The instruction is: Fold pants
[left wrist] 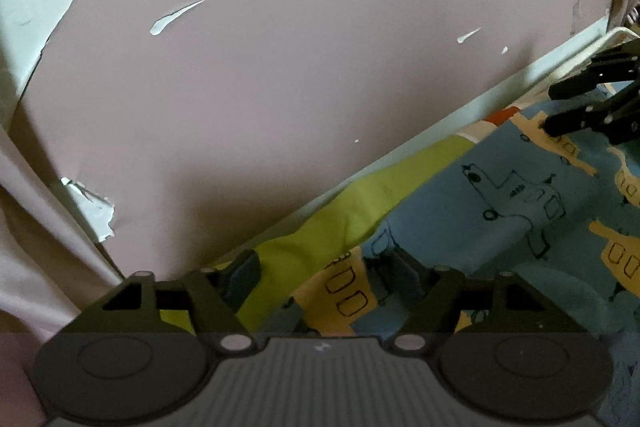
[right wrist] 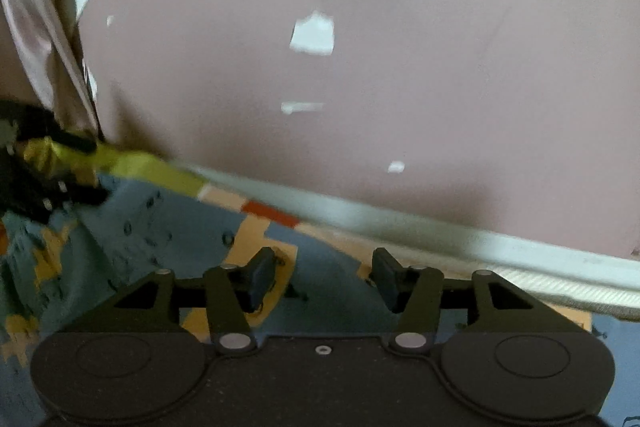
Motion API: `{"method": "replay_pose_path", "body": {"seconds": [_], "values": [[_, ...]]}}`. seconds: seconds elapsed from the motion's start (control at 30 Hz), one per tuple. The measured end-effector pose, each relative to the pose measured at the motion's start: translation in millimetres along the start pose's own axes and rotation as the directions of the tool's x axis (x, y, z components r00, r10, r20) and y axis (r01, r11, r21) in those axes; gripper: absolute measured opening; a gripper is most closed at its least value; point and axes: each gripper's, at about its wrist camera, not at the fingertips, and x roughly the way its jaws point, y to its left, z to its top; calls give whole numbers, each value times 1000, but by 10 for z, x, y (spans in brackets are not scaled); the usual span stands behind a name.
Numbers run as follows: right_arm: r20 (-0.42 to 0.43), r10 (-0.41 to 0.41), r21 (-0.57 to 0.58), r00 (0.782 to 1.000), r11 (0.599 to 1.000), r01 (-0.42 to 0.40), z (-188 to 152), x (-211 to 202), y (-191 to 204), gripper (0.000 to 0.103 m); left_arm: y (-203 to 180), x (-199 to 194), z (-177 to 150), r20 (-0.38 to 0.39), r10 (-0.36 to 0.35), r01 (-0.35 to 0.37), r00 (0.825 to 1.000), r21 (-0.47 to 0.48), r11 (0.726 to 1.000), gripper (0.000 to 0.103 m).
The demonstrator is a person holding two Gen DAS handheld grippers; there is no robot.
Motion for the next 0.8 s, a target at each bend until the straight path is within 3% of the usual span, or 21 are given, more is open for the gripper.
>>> {"method": "replay_pose_path", "body": {"seconds": [0.03,0.07,0.1,0.17,0.27,0.3,0.63,0.73,0.8], "values": [[1,-6,-5,1000,1000,6,-16,10,15,57,-4,8,8,-2,-1,1,1000,-5,1000,51],[2,-13,-4,1000,1000,13,-24,20,26,52,-13,10,-1,2,-1,1,1000,-15,1000,23],[4,-21,-6,1000,1000,21,-32,29,47,38,-22,-1,-13,9,-1,1,1000,-22,1000,12],[3,-39,-29,999,999,39,-26,40,126,27,-104,9,-79,34,18,-18,999,-6,1000,5],[-5,-56,-56,998,997,55,8,29,230,3,-189,-59,-128,61,58,-58,996,6,998,2],[-1,-64,-54,998,997,63,18,11,244,1,-176,-65,-106,68,65,-65,996,-8,998,2],[178,-149,-7,973,988,152,287,-258,253,0,-143,-316,84,146,154,-144,977,-77,987,1],[175,-166,0,970,986,169,328,-172,277,0,-160,-234,109,154,184,-172,971,-88,981,1],[145,-174,-2,974,984,177,321,-54,290,0,-157,-98,104,118,185,-174,976,-98,980,2]]}}
